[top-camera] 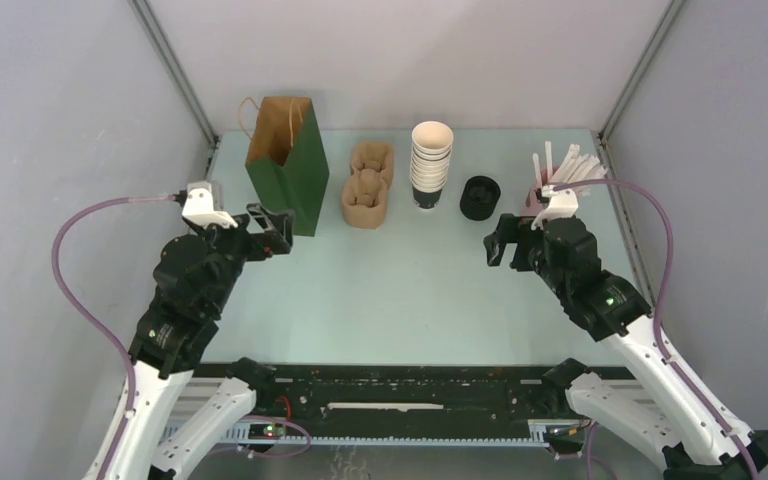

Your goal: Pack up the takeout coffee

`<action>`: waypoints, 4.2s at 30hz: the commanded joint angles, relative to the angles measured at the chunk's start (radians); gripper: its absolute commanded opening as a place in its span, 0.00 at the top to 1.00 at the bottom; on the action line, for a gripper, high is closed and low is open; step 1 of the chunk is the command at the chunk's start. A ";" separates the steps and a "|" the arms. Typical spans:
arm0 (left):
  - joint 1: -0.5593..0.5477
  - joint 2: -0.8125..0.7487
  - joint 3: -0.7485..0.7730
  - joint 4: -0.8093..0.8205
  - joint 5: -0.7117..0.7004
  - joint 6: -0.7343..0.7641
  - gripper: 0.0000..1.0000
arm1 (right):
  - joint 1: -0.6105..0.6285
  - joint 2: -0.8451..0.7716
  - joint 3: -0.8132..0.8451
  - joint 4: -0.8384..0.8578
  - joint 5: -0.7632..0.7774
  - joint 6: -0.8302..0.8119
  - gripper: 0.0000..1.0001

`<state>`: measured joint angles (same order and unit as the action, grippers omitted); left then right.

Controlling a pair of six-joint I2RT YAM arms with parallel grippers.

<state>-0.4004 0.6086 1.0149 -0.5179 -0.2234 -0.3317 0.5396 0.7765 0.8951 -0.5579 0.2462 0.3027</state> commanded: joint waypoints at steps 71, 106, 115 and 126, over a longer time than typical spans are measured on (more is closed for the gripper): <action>-0.232 1.611 1.428 -0.141 -0.148 -0.006 0.54 | -0.240 -0.062 -0.101 0.109 -0.268 0.000 0.03; -0.239 1.634 1.464 -0.156 -0.157 -0.003 0.84 | -0.248 -0.076 -0.107 0.110 -0.270 0.001 0.03; -0.240 1.603 1.468 -0.141 -0.156 -0.009 0.92 | -0.248 -0.068 -0.107 0.116 -0.272 -0.001 0.03; -0.241 1.558 1.477 -0.137 -0.138 -0.036 1.00 | -0.250 -0.052 -0.107 0.133 -0.292 0.003 0.03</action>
<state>-0.6376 2.2585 2.4241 -0.6907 -0.3603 -0.3473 0.2958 0.7185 0.7891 -0.4534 -0.0265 0.3195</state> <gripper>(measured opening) 0.059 0.974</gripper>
